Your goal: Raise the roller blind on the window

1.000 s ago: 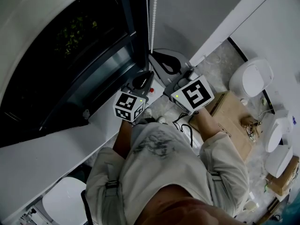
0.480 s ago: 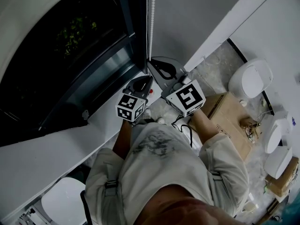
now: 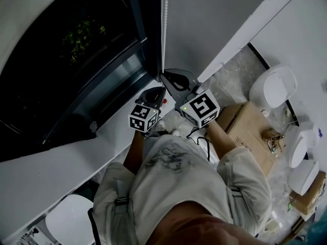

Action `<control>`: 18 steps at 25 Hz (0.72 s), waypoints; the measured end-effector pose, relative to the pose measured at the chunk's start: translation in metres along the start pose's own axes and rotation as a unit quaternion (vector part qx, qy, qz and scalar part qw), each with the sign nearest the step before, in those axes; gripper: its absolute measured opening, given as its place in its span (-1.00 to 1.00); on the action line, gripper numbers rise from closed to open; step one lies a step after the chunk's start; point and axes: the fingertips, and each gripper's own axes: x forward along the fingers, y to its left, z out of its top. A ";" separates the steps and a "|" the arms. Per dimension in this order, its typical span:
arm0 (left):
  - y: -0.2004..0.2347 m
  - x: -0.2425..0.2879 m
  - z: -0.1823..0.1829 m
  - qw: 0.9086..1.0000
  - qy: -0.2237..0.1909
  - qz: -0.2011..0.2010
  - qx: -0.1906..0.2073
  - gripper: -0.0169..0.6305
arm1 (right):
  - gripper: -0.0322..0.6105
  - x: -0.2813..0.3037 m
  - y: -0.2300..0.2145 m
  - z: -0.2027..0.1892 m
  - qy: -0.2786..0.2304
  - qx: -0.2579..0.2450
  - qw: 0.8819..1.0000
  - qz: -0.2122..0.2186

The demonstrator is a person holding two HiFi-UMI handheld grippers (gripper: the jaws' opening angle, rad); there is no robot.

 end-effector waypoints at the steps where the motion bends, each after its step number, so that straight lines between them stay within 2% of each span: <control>1: 0.001 0.001 -0.004 1.000 0.003 0.000 -0.003 -0.91 | -0.87 0.001 0.000 -0.004 0.003 0.002 1.000 0.000; 7: 0.004 0.004 -0.021 1.000 0.015 -0.001 -0.009 -0.91 | -0.87 0.004 0.006 -0.020 0.015 0.010 1.000 0.003; 18: -0.007 -0.002 -0.020 1.000 0.012 -0.017 0.004 -0.91 | -0.87 0.006 0.002 -0.022 0.014 0.005 1.000 0.003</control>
